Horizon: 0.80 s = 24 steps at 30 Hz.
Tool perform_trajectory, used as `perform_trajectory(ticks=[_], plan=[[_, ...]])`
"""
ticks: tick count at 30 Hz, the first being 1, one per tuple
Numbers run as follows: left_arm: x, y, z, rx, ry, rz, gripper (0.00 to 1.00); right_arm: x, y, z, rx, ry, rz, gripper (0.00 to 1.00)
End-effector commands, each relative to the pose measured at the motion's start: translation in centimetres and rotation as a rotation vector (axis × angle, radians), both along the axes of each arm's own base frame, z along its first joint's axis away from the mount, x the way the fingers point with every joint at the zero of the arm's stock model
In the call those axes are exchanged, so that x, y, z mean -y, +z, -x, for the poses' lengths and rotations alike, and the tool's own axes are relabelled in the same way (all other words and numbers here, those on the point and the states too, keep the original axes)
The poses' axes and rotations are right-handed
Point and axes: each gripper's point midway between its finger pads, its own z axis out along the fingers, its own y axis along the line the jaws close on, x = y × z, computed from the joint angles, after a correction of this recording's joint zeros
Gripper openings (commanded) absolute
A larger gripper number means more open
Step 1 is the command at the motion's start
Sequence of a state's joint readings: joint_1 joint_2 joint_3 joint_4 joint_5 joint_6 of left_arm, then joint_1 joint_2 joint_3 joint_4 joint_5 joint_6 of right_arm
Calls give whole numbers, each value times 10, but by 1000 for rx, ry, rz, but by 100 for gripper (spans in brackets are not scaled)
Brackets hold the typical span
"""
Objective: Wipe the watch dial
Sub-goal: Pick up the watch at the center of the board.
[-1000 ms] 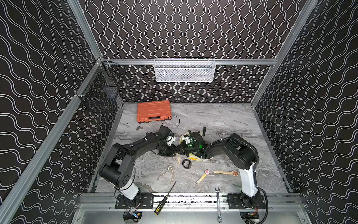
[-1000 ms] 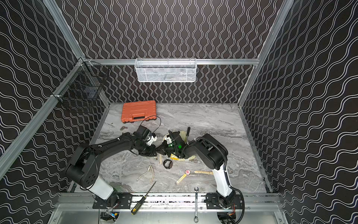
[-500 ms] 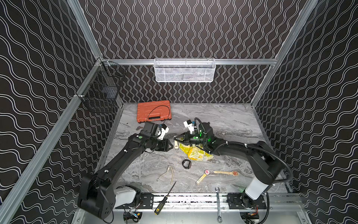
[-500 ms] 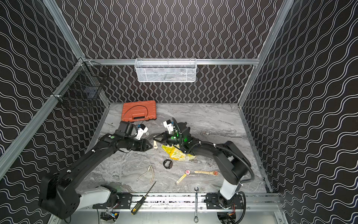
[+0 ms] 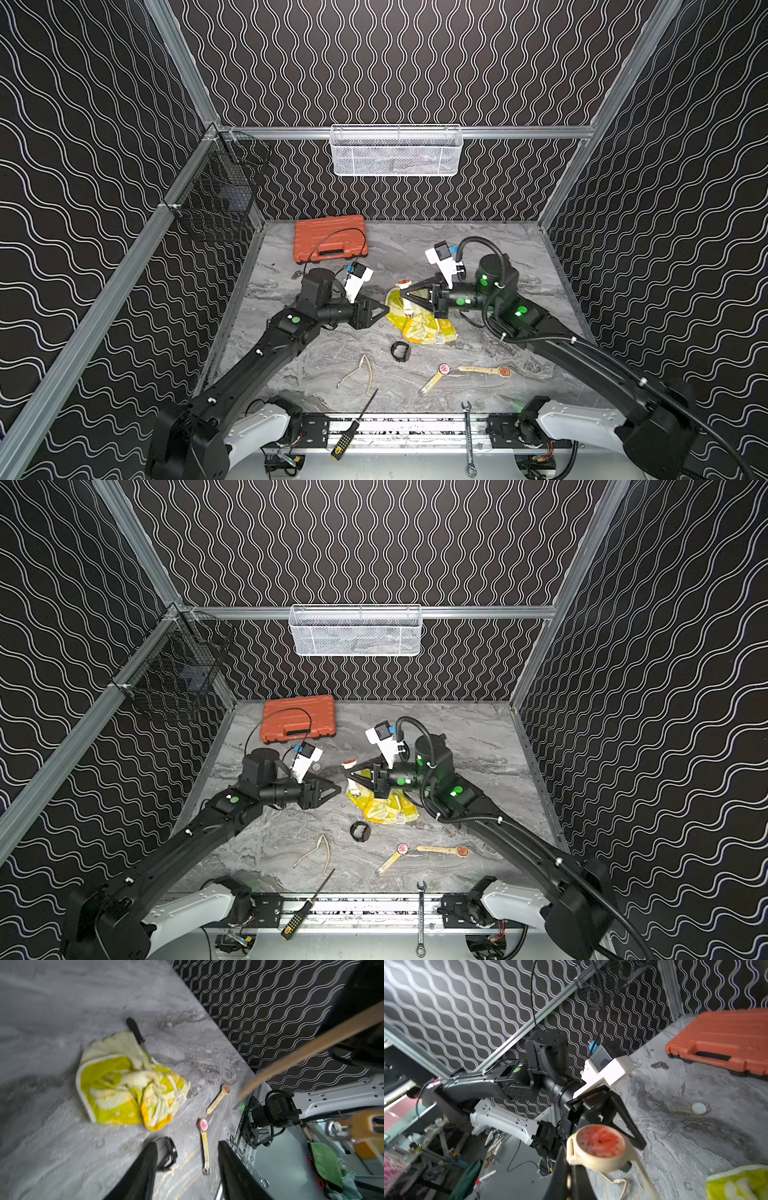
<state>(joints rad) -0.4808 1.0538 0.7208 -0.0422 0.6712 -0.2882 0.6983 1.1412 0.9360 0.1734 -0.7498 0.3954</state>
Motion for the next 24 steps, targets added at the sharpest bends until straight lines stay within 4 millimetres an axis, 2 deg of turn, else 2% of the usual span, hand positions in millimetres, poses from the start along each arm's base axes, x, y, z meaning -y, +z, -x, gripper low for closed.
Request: perform_trajectory(ticks=[1,3,8,18,24], plan=[[19,56,4,373,-75,123,67,8,0,21,80,66,-2,0],[24,66,8,461,-74,158,73,12,7,32,97,96,-34,0],[38,77,12,514,-132,241,72,17,14,51,108,175,-74,0],[56,97,36,604,-242,400,72,17,8,56,80,207,-77,0],[56,98,34,614,-229,405,69,17,7,59,64,215,-92,0]])
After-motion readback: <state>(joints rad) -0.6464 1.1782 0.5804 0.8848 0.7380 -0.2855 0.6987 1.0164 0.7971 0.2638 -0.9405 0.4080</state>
